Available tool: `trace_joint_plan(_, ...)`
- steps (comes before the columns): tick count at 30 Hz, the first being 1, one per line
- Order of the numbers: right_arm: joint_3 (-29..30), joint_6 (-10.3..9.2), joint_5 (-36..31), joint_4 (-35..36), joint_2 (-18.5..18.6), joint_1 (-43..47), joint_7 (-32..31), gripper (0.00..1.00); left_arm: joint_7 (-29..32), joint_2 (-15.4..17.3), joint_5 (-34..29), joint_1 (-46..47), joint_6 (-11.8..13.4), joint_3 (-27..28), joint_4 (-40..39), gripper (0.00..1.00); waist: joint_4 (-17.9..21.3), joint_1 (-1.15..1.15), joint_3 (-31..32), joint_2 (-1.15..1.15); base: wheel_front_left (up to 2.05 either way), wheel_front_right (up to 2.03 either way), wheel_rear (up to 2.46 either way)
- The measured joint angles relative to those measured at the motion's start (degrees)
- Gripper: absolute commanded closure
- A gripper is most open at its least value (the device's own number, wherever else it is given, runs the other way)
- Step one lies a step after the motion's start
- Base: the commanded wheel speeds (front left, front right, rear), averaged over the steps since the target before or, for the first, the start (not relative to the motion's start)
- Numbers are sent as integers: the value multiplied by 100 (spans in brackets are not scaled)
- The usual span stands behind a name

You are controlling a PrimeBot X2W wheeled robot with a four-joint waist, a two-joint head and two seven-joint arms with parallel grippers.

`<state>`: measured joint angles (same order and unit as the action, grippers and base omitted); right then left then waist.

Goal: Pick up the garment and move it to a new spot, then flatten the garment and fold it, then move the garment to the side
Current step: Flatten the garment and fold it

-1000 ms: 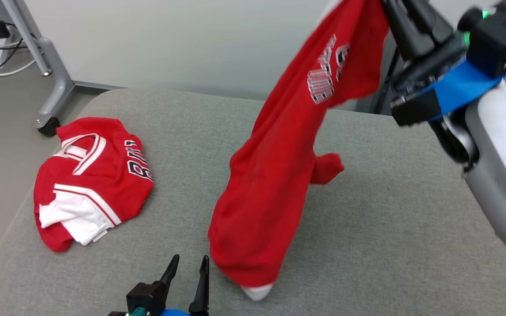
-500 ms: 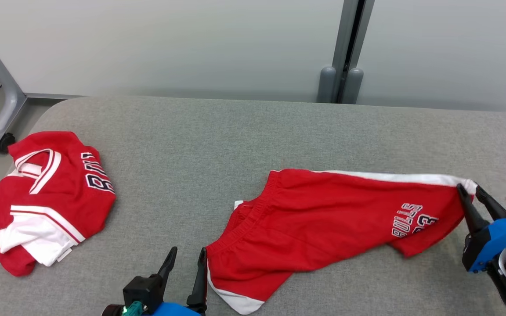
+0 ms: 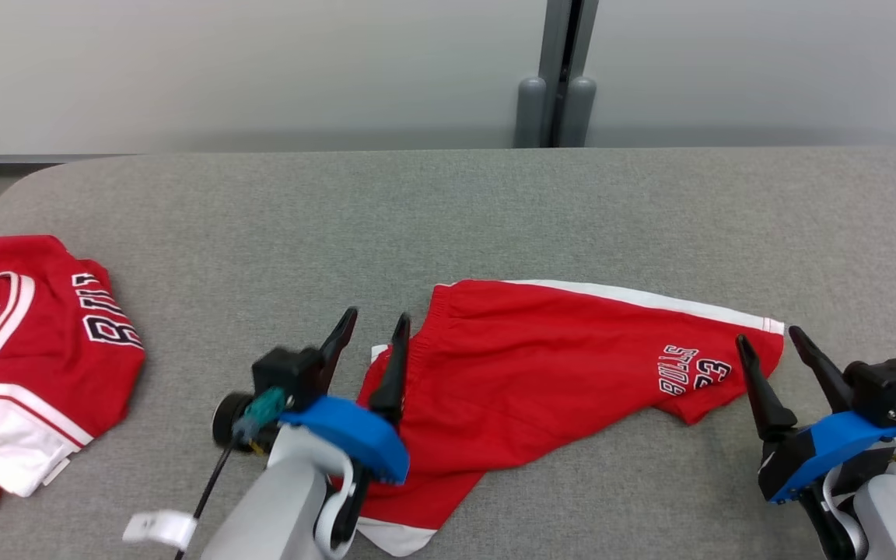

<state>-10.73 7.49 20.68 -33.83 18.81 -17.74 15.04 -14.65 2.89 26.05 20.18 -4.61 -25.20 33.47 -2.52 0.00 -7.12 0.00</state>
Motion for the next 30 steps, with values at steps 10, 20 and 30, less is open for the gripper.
trace_joint_plan(10, -252, 0, -57, 105, -198, -56, 0, 0, 1411, -5, 1070, 2031, 630, -1335, 1391, 0, 415, 0, -356, 0, 0, 0, 0)
trace_joint_plan(20, -353, 0, -58, 118, -287, -85, 0, 0, 2171, -1, 2006, 2249, 581, -1922, 2015, 0, 541, 0, -379, 0, 0, 0, 0)
trace_joint_plan(30, -350, 0, -56, 115, -365, -120, 0, 0, 1841, -2, 2532, 2291, 620, -2368, 2167, 17, 601, 0, -405, 0, 0, 0, 0)
